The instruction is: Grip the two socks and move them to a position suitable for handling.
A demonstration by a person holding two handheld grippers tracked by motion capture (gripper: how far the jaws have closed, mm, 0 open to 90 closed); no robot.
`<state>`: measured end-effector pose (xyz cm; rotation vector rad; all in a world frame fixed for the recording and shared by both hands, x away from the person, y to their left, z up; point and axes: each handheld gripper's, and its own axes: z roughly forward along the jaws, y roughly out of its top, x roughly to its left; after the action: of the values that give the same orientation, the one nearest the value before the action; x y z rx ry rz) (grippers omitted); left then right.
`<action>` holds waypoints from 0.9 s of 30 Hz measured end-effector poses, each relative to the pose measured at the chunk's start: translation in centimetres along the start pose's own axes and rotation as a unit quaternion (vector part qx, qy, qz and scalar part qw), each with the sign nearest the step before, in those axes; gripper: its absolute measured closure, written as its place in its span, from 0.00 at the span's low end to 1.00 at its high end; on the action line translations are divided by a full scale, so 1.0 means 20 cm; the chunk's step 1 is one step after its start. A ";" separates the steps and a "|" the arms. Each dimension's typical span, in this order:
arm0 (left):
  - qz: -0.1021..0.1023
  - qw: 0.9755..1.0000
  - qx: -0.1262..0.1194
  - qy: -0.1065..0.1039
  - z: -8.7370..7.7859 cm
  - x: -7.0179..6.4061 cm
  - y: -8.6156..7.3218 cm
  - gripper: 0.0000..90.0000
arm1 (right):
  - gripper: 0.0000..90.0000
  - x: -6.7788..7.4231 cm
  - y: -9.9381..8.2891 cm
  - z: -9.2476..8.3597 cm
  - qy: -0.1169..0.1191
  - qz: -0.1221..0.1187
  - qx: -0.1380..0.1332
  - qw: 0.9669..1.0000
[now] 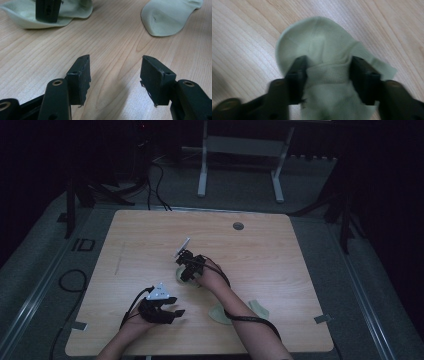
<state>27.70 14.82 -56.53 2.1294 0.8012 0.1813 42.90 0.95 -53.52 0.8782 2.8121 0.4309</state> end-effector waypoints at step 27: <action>0.001 1.000 0.004 -0.010 0.02 0.00 0.00 0.46 | 0.83 -0.22 -0.09 -0.33 -0.041 0.028 -0.035 0.998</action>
<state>27.78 14.60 -56.78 2.1357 0.7896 0.1584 43.84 -4.47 -47.59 0.9398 2.6866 0.4882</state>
